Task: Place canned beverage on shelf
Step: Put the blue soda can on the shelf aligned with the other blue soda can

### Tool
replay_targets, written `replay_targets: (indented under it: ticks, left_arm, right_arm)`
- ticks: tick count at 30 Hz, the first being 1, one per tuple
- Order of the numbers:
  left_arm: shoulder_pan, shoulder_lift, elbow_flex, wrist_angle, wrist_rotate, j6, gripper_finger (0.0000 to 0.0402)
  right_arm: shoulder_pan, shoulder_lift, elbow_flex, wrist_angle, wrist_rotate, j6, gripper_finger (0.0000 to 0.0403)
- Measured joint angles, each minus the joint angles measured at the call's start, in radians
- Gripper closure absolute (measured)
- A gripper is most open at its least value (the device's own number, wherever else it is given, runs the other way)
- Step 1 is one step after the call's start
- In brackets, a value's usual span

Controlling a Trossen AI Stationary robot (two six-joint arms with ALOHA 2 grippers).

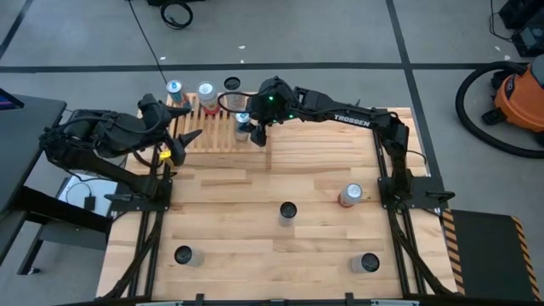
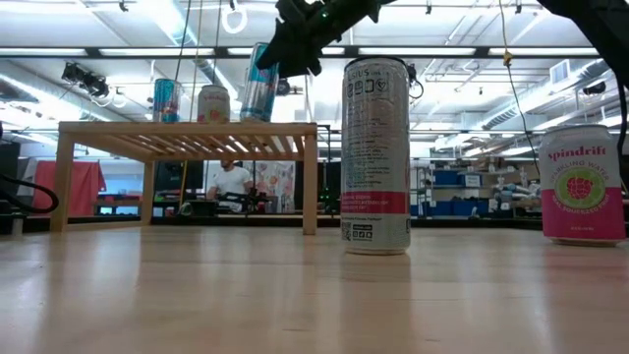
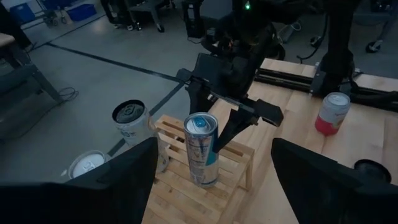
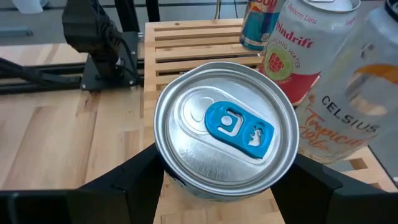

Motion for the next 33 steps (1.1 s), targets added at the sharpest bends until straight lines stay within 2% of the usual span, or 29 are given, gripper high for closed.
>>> replay_targets:
  ticks: [11, 33]
  left_arm:
    - [0.0, 0.0, 0.0, 0.001, 0.056, 0.044, 0.0086]
    - [0.0, 0.004, 0.002, 0.001, 0.061, 0.045, 0.0086]
  right_arm:
    - [0.0, 0.0, 0.0, 0.006, 0.035, -0.007, 0.012]
    - [0.0, -0.002, 0.042, -0.005, 0.036, -0.023, 0.0119]
